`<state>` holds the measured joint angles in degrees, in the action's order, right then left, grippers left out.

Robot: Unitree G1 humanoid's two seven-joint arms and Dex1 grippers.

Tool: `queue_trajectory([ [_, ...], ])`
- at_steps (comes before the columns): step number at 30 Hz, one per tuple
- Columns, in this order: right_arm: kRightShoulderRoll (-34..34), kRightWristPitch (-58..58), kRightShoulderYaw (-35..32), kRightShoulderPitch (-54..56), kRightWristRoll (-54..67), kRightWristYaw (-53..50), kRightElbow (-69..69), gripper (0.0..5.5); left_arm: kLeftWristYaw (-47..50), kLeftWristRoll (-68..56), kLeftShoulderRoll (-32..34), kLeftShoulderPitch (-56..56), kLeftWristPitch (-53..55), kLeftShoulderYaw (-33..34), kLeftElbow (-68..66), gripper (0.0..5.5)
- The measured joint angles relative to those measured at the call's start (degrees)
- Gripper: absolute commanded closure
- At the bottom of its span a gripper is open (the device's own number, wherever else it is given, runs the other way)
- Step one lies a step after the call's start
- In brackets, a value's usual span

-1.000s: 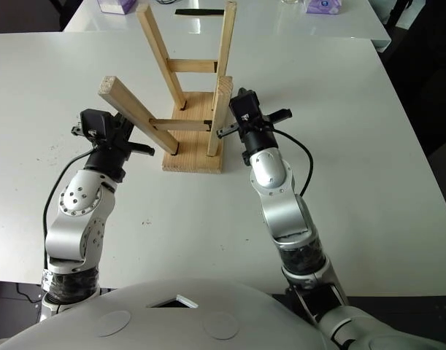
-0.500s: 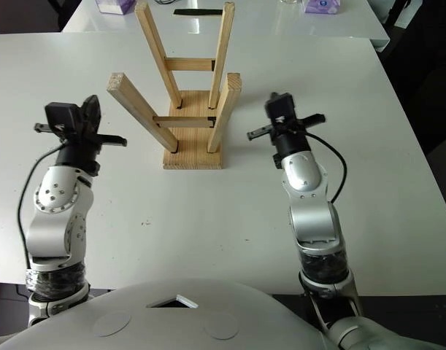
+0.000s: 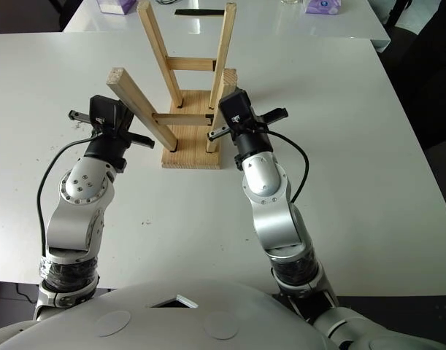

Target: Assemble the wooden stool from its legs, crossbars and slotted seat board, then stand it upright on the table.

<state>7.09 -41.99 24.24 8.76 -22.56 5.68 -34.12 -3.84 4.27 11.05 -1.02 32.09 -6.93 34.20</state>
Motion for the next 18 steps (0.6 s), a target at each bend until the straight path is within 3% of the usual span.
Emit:
queue_trajectory([
  [5, 3.56, 2.21, -4.32, -0.4, 5.11, 6.62, 1.16, 5.5, -0.51, -0.65, -0.11, 1.57, 0.84, 1.41, 1.06, 5.47],
  [8, 5.18, 3.83, -12.94, -0.42, 8.86, 7.67, 1.45, 5.5, -1.46, -3.09, 0.27, 3.39, 2.37, 6.97, 1.97, 5.47],
  [10, 5.73, 2.99, -22.39, 2.67, 13.93, 8.34, 3.43, 5.5, -2.57, -7.41, 1.29, 3.33, 4.89, 15.46, 2.46, 5.47],
  [14, 1.76, -3.34, -35.16, 18.18, 30.02, 11.13, 8.27, 5.5, -4.96, -24.7, 4.33, -9.44, 11.21, 31.55, 0.2, 5.47],
  [18, -0.9, -8.28, -37.73, 30.18, 42.41, 15.57, 11.23, 5.5, -4.81, -42.63, 4.92, -25.94, 18.83, 37.5, -3.07, 5.47],
])
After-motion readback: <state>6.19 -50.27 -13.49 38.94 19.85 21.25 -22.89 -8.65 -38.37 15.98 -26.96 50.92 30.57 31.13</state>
